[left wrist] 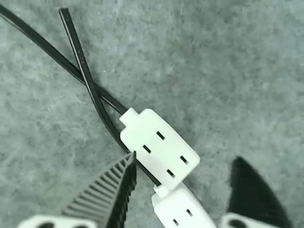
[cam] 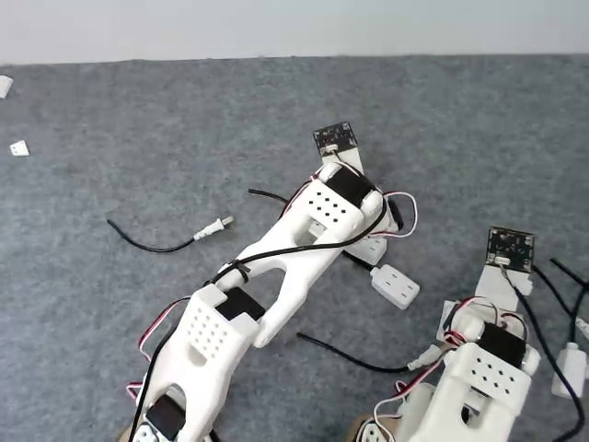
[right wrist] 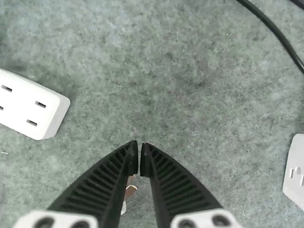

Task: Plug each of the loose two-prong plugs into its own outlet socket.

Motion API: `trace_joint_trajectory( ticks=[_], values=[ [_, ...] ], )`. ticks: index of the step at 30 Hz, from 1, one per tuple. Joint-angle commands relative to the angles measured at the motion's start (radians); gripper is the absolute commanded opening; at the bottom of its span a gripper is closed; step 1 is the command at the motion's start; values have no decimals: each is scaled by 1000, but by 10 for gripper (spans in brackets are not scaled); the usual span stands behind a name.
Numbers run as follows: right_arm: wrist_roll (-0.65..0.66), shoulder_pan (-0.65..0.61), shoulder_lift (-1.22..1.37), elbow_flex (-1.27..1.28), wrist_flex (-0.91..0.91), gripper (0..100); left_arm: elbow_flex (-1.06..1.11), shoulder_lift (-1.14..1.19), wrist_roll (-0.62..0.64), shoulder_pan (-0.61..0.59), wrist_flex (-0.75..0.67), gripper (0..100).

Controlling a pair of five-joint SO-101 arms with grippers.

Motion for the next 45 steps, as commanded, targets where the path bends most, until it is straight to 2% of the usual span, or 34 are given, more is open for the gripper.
trace_joint_trajectory(
  ticks=[1, 6, 15, 21, 23, 26, 34, 37, 43, 45],
  values=[
    [12, -7, -10, -3, -19, 9, -31, -46, 29, 0, 3, 333],
    [12, -7, -10, -3, -19, 9, 16, 55, 29, 3, -77, 333],
    [14, -8, -10, -3, -19, 9, -19, 107, 29, 54, -61, 328],
    [52, -27, -18, 18, -33, 9, -28, 98, 20, 46, -63, 154],
    [54, -41, -18, 21, -33, 9, -59, 104, -18, 26, -77, 110],
    [55, -45, -18, 21, -33, 9, -104, 107, -97, -2, -81, 102],
    [83, -45, -10, 23, -33, 9, -160, 100, -112, -6, -75, 102],
    [83, -47, -10, 23, -33, 9, -163, 98, -129, -2, -74, 125],
    [83, -47, -10, 23, -33, 9, -162, 106, -34, -14, -75, 332],
    [83, -47, -10, 23, -33, 9, -160, 107, -14, -31, -80, 349]
  ],
)
